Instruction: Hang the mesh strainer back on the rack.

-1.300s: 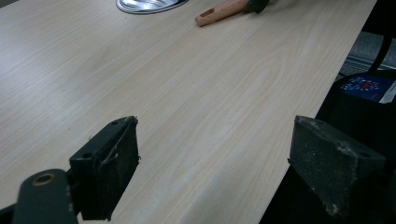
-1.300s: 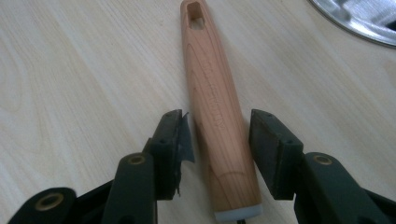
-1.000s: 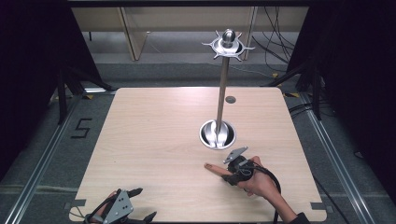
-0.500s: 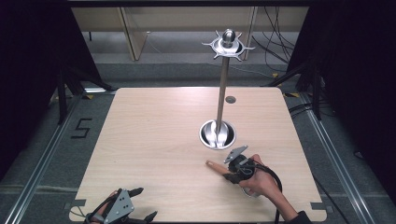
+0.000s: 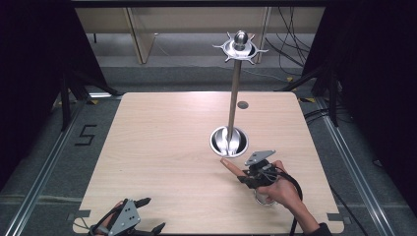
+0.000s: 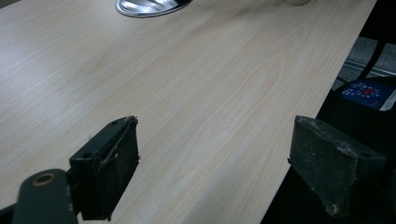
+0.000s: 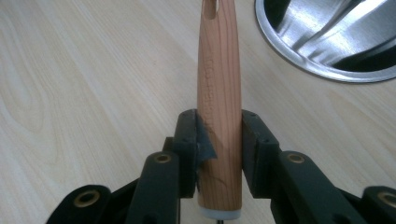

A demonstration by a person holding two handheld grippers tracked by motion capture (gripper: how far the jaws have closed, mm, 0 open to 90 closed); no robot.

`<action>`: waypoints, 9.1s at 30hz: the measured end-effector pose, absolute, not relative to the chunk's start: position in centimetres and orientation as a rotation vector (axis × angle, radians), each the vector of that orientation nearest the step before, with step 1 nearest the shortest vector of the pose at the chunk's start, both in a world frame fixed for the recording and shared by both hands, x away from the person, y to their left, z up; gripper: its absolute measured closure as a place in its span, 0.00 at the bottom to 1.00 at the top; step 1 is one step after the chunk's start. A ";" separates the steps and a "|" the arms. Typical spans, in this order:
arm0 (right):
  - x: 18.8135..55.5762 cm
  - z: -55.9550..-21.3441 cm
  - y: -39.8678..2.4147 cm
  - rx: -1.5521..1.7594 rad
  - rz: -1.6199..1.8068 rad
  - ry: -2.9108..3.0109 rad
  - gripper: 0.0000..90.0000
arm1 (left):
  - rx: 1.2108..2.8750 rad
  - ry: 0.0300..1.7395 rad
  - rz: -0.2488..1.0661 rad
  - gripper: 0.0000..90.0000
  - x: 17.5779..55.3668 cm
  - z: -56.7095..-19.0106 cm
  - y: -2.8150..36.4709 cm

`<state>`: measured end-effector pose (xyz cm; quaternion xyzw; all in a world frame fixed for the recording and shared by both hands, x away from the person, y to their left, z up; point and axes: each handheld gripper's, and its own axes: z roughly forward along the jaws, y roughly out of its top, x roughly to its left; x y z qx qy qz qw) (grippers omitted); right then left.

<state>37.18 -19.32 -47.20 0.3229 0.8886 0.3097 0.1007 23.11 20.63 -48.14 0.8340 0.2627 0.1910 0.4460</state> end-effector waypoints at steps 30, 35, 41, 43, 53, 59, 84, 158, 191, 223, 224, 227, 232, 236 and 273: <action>37.1 -44.4 -22.1 0.998 1.197 2.512 0.79 | 2.075 0.637 0.486 0.17 23.0 -48.1 20.7; 36.9 -43.9 -22.2 0.996 1.262 2.494 0.79 | 2.068 0.639 0.485 0.17 23.0 -48.2 20.6; 37.0 -43.0 -22.6 0.997 1.346 2.460 0.79 | 2.069 0.646 0.467 0.17 23.0 -48.2 20.6; 37.2 -42.7 -22.9 0.969 1.364 2.449 0.79 | 2.063 0.646 0.477 0.17 23.0 -48.2 20.6; 37.4 -40.4 -23.1 0.901 1.431 2.383 0.79 | 2.074 0.660 0.460 0.17 23.1 -48.2 20.7; 37.9 -39.5 -23.0 0.904 1.473 2.358 0.79 | 2.076 0.652 0.464 0.17 23.1 -48.3 20.7; 39.9 -31.8 -23.2 0.826 1.636 2.150 0.79 | 2.084 0.645 0.476 0.17 23.3 -48.3 20.6; 44.0 -28.2 -22.5 0.907 1.646 2.061 0.73 | 2.110 0.633 0.465 0.17 23.2 -48.3 20.6; 40.1 -30.8 -23.5 0.947 1.639 1.970 0.47 | 2.082 0.642 0.461 0.17 23.1 -48.3 20.5; 39.9 -33.6 -23.9 0.998 1.559 2.016 0.41 | 2.071 0.636 0.468 0.17 22.9 -48.3 20.4; 39.9 -33.6 -24.0 1.005 1.551 2.035 0.41 | 2.067 0.635 0.467 0.17 22.9 -48.3 20.4; 40.0 -33.8 -24.0 1.008 1.545 2.045 0.41 | 2.074 0.627 0.473 0.17 23.0 -48.2 20.5; 39.8 -33.9 -23.8 1.021 1.542 2.048 0.40 | 2.070 0.632 0.472 0.17 22.9 -48.2 20.5; 39.7 -34.0 -23.8 1.012 1.535 2.047 0.40 | 2.066 0.638 0.466 0.17 22.9 -48.3 20.4; 38.6 -36.3 -23.1 0.992 1.453 2.123 0.39 | 2.074 0.644 0.463 0.17 22.9 -48.2 20.5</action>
